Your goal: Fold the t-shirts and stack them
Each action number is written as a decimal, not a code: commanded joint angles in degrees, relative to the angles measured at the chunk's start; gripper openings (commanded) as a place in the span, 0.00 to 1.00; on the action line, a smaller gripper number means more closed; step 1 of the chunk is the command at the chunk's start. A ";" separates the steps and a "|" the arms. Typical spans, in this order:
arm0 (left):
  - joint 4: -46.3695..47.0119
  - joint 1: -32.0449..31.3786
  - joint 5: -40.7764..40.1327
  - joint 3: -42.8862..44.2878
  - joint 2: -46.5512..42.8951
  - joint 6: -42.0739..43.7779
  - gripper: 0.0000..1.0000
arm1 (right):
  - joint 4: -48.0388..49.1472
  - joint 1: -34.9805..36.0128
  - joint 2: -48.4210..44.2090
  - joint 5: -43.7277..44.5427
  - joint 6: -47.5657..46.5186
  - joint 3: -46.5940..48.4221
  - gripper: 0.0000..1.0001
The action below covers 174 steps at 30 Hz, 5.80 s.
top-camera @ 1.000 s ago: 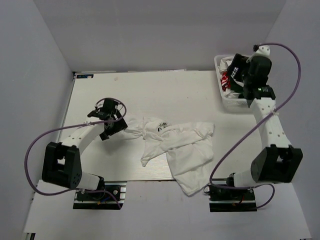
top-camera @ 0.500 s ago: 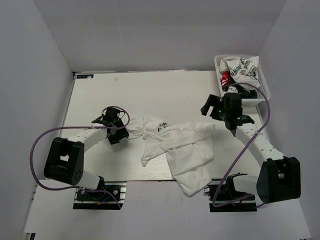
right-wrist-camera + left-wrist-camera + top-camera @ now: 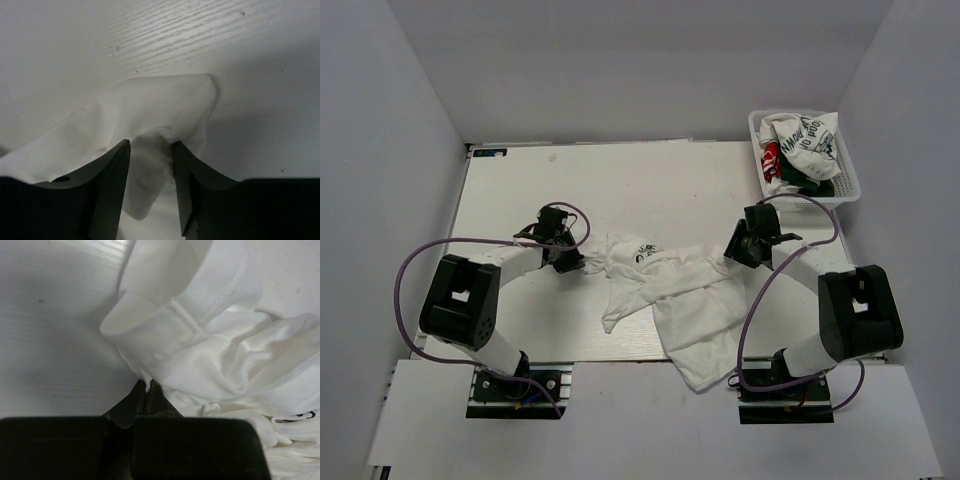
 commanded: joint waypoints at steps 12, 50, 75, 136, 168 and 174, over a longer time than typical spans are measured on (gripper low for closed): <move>-0.86 -0.34 -15.24 5.16 -27.08 2.88 0.00 | 5.23 0.81 -19.53 10.08 -2.29 4.67 0.00; -17.46 1.76 -61.23 29.27 -31.70 4.22 0.00 | -5.31 -0.15 -10.79 23.71 -19.02 48.99 0.00; -12.06 12.84 -6.26 4.87 -26.21 -0.02 1.00 | -10.49 23.01 -1.11 -1.35 -19.43 14.62 0.90; -16.34 13.46 -19.84 -9.33 -12.69 -5.83 1.00 | -17.11 41.34 8.74 14.99 -21.11 20.84 0.00; -9.04 12.93 -22.12 -0.80 -10.85 5.60 1.00 | 65.27 8.20 70.36 5.88 -51.90 88.54 0.90; -10.35 12.93 -20.19 1.83 -11.99 5.60 1.00 | 32.70 7.84 50.43 -0.01 -45.99 73.16 0.90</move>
